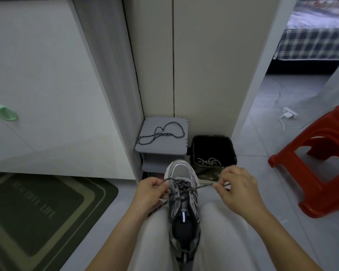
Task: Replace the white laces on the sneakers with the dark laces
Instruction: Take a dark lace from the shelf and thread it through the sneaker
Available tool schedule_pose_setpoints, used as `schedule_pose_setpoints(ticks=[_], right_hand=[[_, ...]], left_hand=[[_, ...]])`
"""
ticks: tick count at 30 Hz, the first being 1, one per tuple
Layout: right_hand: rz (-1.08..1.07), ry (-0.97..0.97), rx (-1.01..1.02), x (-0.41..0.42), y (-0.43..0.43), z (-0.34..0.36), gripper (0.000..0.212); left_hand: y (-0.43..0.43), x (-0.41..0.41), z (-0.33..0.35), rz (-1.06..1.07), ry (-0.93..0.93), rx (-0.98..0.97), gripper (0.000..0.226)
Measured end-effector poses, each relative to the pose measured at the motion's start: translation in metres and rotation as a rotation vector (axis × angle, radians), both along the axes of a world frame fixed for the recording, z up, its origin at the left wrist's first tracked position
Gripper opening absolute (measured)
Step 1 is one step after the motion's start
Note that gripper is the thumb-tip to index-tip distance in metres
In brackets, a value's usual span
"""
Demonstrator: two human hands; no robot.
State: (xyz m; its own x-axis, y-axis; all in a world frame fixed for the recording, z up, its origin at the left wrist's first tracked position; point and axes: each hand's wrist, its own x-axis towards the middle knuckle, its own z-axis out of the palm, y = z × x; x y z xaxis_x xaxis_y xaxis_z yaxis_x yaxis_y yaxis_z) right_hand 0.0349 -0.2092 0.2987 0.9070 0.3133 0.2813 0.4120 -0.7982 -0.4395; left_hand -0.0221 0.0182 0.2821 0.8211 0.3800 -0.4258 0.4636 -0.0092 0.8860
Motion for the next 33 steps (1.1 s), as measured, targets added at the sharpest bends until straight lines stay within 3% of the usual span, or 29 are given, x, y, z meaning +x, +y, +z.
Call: schedule_pose_setpoints(ticks=[2, 4, 6, 8, 10, 12, 16, 23, 27, 33], right_hand=[[-0.03, 0.092, -0.039, -0.003, -0.015, -0.001, 0.028], [-0.02, 0.21, -0.229, -0.01, -0.016, -0.003, 0.016], [-0.02, 0.221, -0.348, -0.014, -0.006, -0.005, 0.02], [0.005, 0.08, -0.248, -0.013, 0.013, -0.003, 0.026], [0.095, -0.045, -0.131, -0.013, 0.037, 0.004, 0.018], [0.199, -0.042, -0.149, -0.016, 0.061, 0.007, 0.013], [0.201, 0.1, -0.358, -0.017, 0.086, -0.003, 0.028], [0.141, 0.121, -0.079, -0.024, 0.07, -0.013, 0.011], [0.04, 0.17, 0.123, -0.025, 0.045, -0.012, 0.022], [-0.025, 0.283, 0.181, -0.031, 0.019, -0.017, 0.016]], left_hand=[[-0.001, 0.002, -0.005, -0.01, -0.012, -0.008, 0.019], [-0.003, 0.001, -0.004, -0.024, -0.024, 0.032, 0.015], [-0.003, 0.0, -0.002, -0.019, -0.047, 0.052, 0.014], [-0.003, 0.001, -0.001, -0.015, -0.097, 0.031, 0.017], [-0.002, 0.003, -0.001, -0.035, -0.124, 0.093, 0.011], [-0.002, 0.004, -0.002, -0.041, -0.111, 0.153, 0.012], [0.001, 0.002, -0.004, -0.012, -0.048, 0.106, 0.017], [0.002, -0.002, -0.01, -0.067, -0.081, 0.09, 0.015], [-0.001, -0.002, -0.012, -0.124, -0.05, 0.218, 0.013], [-0.005, -0.002, -0.011, -0.188, -0.019, 0.3, 0.021]])
